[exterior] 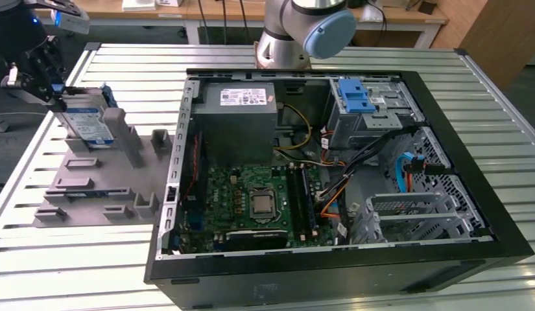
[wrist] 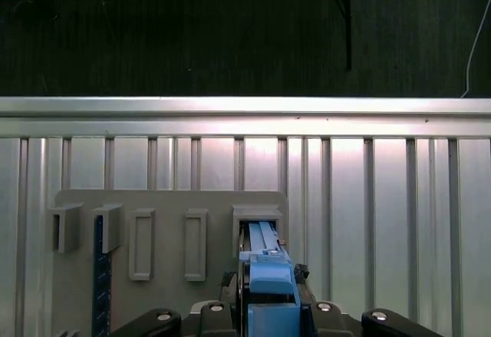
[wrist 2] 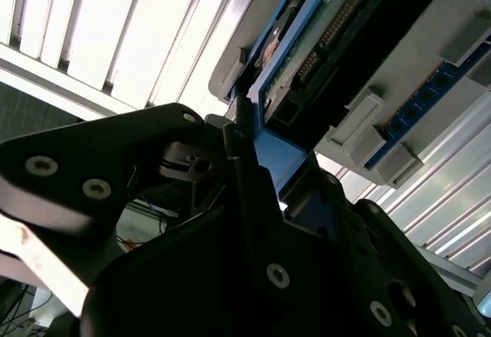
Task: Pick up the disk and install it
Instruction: 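Pick up the disk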
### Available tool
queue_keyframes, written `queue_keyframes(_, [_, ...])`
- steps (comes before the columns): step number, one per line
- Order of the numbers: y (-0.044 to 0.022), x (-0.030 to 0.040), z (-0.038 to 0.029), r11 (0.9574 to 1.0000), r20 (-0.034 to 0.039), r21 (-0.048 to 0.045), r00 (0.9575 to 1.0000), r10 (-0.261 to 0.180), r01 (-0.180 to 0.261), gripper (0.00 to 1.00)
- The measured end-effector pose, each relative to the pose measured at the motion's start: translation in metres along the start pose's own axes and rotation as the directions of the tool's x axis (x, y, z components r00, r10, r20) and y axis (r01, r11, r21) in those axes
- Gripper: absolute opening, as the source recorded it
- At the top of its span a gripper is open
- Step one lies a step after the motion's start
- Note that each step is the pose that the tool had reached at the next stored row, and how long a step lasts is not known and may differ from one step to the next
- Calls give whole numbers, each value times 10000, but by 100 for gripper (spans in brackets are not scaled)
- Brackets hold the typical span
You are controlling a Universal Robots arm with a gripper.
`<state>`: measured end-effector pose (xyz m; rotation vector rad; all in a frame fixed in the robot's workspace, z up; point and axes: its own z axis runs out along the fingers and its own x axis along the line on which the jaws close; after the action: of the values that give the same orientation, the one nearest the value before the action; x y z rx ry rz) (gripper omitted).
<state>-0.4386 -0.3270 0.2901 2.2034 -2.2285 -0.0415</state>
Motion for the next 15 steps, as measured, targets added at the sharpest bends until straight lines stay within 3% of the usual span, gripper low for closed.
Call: queue_keyframes(15, [0,0,-14,10000,-8,-3,10000,-4,4,36])
